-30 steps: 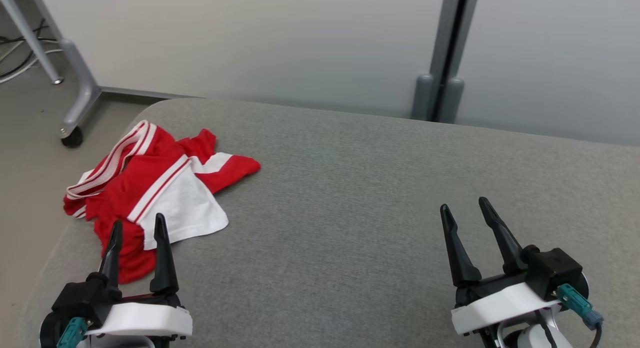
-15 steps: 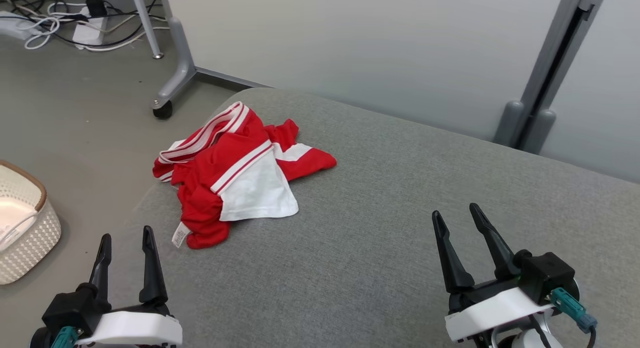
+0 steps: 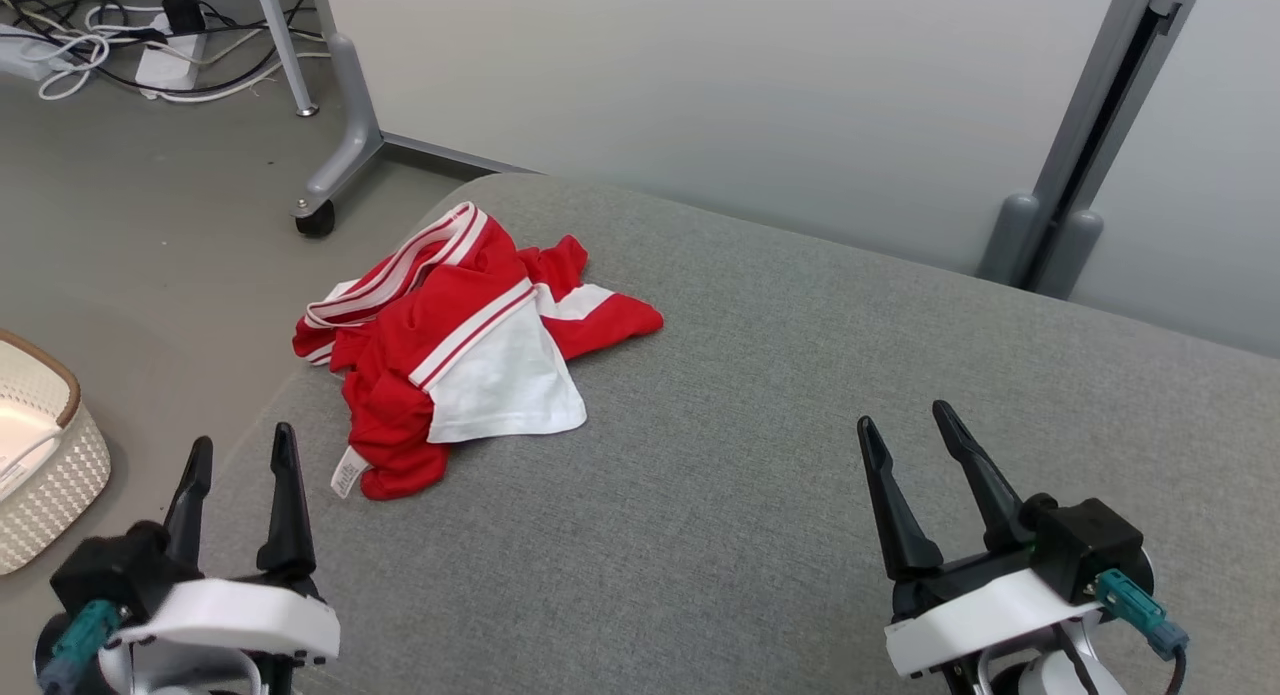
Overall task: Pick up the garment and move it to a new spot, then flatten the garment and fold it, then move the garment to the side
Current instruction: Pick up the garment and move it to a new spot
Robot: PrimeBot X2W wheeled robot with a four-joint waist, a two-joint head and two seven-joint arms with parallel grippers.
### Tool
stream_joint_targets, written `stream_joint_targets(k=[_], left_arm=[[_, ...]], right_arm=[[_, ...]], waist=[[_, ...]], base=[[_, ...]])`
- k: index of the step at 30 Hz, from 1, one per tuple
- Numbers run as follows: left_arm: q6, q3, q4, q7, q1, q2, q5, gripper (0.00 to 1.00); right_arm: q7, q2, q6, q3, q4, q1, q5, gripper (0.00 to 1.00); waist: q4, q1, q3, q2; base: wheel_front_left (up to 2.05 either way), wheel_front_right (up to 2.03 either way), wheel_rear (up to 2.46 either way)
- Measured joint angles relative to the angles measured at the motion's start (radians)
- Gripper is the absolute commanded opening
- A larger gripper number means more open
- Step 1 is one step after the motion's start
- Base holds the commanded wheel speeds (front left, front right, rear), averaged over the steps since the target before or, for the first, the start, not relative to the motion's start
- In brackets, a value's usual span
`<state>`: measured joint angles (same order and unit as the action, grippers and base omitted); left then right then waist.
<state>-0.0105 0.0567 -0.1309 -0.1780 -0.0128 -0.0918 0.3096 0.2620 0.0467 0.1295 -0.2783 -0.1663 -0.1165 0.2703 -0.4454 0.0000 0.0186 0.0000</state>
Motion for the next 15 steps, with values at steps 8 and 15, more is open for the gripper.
stream_joint_targets(k=[8,15], left_arm=[[0.055,0.03,-0.021,0.23,-0.168,-0.081,0.119,1.0],[0.086,0.058,-0.114,0.393,-0.338,-0.175,0.202,1.0]], right_arm=[[0.0,0.0,0.0,0.018,0.005,-0.044,-0.035,1.0],[0.002,0.003,0.0,0.026,0.014,-0.087,-0.059,1.0]], waist=[[0.056,0.0,-0.056,0.0],[0.127,0.0,-0.125,0.0]], base=[[0.0,0.0,0.0],[0.0,0.0,0.0]])
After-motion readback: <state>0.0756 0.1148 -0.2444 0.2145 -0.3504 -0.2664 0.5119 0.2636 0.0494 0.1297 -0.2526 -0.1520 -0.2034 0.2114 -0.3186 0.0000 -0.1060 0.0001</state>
